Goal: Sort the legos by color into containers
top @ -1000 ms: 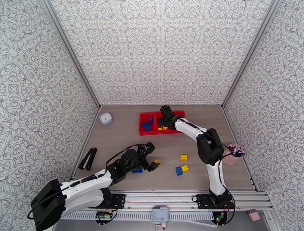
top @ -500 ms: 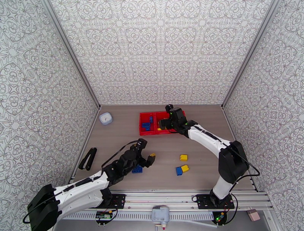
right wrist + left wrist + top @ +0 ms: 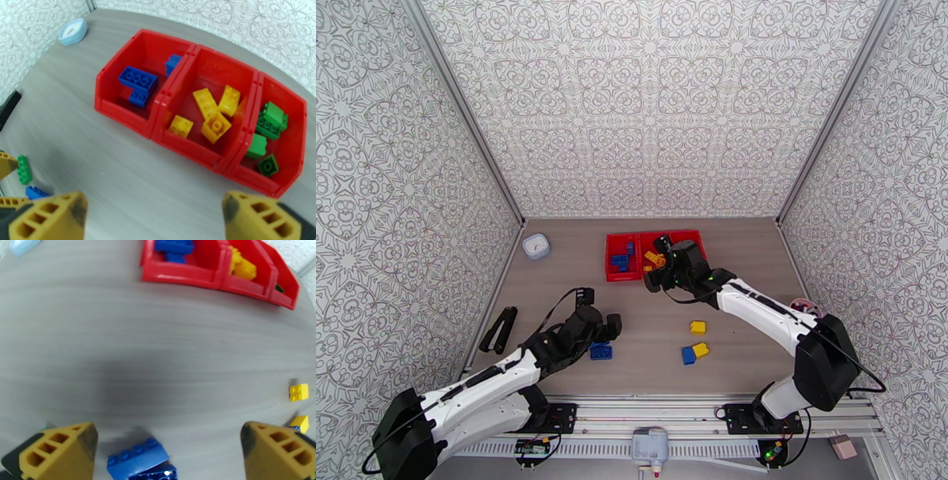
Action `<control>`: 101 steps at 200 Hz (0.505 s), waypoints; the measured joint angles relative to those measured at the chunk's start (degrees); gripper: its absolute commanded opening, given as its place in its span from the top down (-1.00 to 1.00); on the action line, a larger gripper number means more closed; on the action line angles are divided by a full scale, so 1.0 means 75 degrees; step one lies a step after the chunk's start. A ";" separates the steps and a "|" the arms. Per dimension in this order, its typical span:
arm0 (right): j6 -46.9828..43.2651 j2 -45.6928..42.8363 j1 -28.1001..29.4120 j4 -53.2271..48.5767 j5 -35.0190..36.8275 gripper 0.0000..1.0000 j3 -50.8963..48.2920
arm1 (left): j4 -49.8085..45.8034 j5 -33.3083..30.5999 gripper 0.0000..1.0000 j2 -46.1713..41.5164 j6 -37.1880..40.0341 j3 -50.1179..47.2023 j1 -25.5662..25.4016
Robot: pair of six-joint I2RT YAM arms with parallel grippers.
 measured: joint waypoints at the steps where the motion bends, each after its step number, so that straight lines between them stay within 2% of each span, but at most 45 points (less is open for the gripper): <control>1: 0.0000 -0.0003 0.0000 0.0000 0.0000 -0.87 -0.0006 | -0.0032 0.0023 -0.99 0.0000 -0.0041 0.0000 0.0029; 69: 0.0020 -0.0221 -0.0003 0.0006 0.0041 -0.88 -0.0402 | -0.0938 0.1099 -0.99 0.0408 -0.0924 0.0099 0.0863; 101: 0.0023 -0.0227 -0.0003 0.0009 0.0093 -0.88 -0.0408 | -0.1148 0.1466 -0.99 0.0962 -0.1099 0.0187 0.0950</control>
